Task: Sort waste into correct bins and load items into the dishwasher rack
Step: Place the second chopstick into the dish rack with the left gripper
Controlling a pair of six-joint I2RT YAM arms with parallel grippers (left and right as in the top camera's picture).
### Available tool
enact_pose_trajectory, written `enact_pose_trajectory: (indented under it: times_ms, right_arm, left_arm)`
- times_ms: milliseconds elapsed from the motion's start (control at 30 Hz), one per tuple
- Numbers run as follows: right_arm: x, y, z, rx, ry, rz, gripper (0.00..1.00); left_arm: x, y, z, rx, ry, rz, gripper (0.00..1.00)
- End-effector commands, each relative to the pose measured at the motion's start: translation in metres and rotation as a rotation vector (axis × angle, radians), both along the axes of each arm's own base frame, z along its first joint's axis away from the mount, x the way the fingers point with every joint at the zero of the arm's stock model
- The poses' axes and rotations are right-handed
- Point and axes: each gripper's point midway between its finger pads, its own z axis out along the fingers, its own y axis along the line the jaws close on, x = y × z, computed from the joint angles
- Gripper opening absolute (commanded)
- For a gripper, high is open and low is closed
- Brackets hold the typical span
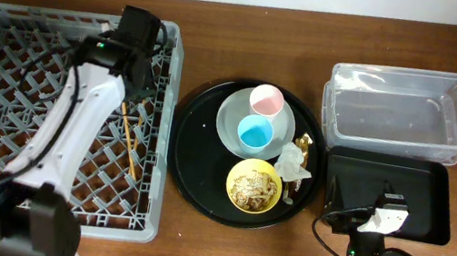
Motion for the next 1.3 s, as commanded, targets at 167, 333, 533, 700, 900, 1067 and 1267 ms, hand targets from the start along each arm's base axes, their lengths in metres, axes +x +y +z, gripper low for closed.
enact_pose_trajectory:
  times_ms: [167,333,533,700,900,1067,1267]
  right_arm:
    - [0.0,-0.003,-0.002,-0.001,0.004,-0.016,0.99]
    - [0.0,-0.003,-0.002,-0.001,0.004,-0.016,0.99]
    - [0.0,-0.003,-0.002,-0.001,0.004,-0.016,0.99]
    - [0.0,-0.003,-0.002,-0.001,0.004,-0.016,0.99]
    - [0.0,-0.003,-0.002,-0.001,0.004,-0.016,0.99]
    - [0.0,-0.003,-0.002,-0.001,0.004,-0.016,0.99]
    - [0.0,-0.003,-0.002,-0.001,0.004,-0.016,0.99]
  left_arm:
    - [0.013,0.01,-0.047,0.072,0.069,0.037,0.27]
    - [0.019,0.02,-0.064,0.1,0.091,0.06,0.27]
    - [0.021,0.039,-0.079,0.109,0.118,0.103,0.27]
    - [0.021,0.046,-0.081,0.108,0.124,0.12,0.21]
    - [0.021,0.046,-0.08,0.108,0.122,0.119,0.09]
    - [0.026,0.045,-0.073,0.104,0.1,0.12,0.06]
    - [0.035,0.044,-0.038,0.093,0.038,0.123,0.05]
